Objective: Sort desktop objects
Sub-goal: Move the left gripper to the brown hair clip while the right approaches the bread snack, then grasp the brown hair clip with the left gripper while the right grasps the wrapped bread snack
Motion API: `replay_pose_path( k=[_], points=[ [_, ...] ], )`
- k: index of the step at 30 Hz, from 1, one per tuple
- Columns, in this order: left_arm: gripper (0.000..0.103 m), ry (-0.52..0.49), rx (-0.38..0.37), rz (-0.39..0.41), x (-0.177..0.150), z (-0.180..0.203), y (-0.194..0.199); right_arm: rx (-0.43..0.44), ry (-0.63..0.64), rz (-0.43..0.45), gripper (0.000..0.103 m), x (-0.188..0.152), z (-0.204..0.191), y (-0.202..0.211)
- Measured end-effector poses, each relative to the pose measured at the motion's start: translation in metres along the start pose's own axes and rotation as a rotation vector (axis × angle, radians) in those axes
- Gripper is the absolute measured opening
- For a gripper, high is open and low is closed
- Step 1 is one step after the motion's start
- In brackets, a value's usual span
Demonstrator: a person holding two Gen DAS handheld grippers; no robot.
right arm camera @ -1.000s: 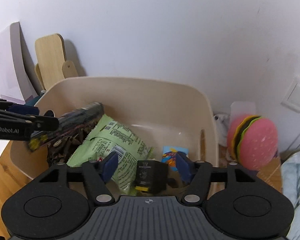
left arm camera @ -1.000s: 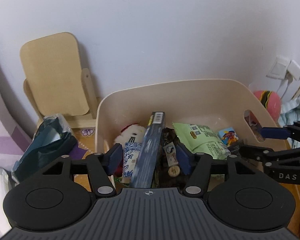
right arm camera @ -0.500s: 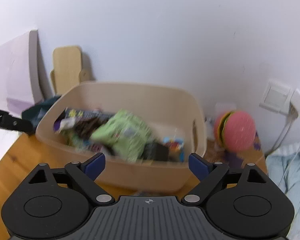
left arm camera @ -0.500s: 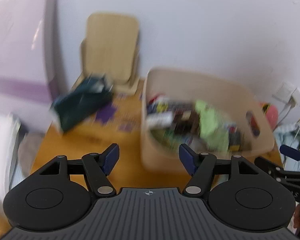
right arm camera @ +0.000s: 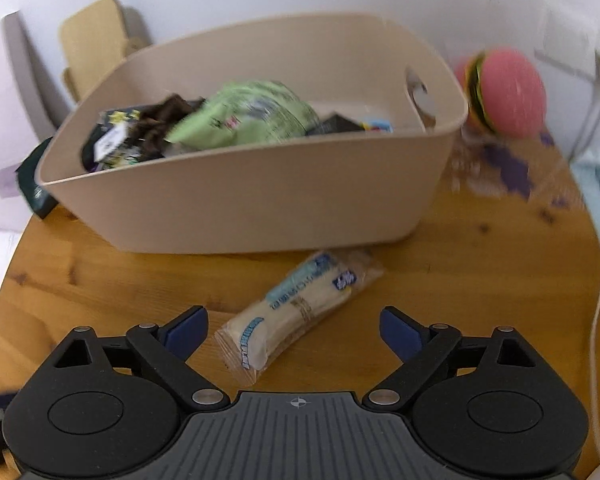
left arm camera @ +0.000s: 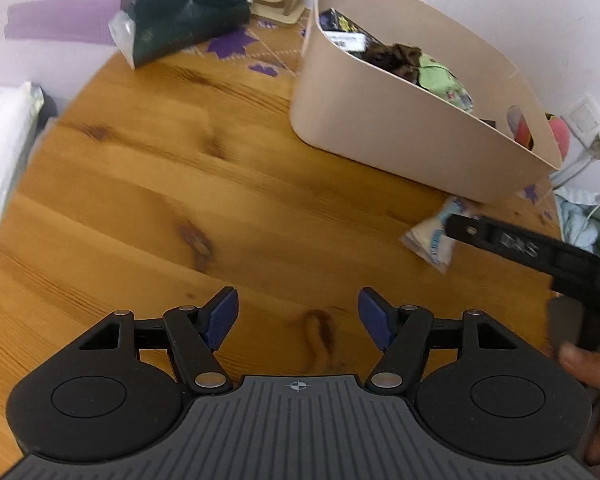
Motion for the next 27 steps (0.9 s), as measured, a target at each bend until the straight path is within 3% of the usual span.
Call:
replay_pose_path(
  k=[6,11,14,21,27],
  points=[
    [0.068,0.009,0.002,-0.074,-0.014,0.018,-0.021,-0.006,-0.088,-0.065,0.087,0.004,0.009,-0.024],
    [0.068,-0.049,0.028,-0.093,-0.024,0.028,-0.034,-0.017,-0.093,-0.096,0.085,0.007,0.010,-0.039],
    [0.054,-0.085,0.054,-0.109,-0.026,0.029,-0.041,-0.042,-0.032,-0.092,0.084,0.006,0.004,-0.045],
    [0.022,-0.153,0.062,-0.097,-0.026,0.026,-0.045,-0.064,0.113,-0.059,0.056,-0.003,-0.004,-0.043],
    [0.020,-0.147,0.048,-0.102,-0.024,0.021,-0.045,-0.075,0.124,-0.064,0.036,-0.017,0.005,-0.032]
  ],
)
Point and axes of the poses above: each gripper's, at about its wrist camera, not at the fingertips, and y roughly against the way its jaws point, z to its right, x to its top, the point moved 4 cm from there along -y, roughly the way its jaws point, and after that the axes turned 6 degrees about -y, right-handed, at the moved point
